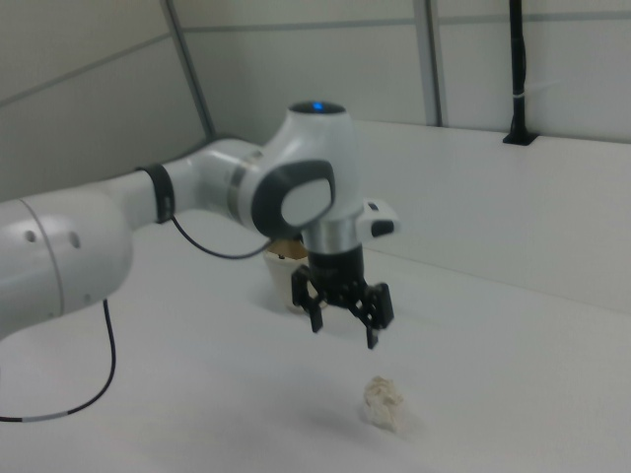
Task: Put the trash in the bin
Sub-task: 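Lower the open gripper onto the crumpled white paper ball, then close the gripper on the paper ball and lift it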
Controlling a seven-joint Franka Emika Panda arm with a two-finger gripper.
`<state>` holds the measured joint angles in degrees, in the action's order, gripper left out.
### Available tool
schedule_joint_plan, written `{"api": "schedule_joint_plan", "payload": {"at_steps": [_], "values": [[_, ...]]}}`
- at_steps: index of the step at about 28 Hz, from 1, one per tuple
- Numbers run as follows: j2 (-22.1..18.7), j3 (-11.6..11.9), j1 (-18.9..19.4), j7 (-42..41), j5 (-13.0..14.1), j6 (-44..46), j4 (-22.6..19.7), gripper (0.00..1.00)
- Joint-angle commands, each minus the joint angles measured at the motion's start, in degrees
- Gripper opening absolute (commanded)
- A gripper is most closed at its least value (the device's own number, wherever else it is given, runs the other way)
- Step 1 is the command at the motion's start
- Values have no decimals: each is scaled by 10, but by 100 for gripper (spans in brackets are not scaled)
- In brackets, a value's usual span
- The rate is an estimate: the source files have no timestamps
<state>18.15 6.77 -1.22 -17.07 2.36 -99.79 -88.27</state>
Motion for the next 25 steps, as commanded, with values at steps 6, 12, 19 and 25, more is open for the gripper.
{"api": "schedule_joint_plan", "payload": {"at_steps": [6, 12, 19, 25], "values": [[98, 3, -2, -22, -39, -114, -20, 80], [108, 3, -2, -24, -59, -129, -23, 25], [101, 3, -2, -33, -57, -125, -25, 0], [69, 0, -1, -28, -48, -119, -24, 0]]}}
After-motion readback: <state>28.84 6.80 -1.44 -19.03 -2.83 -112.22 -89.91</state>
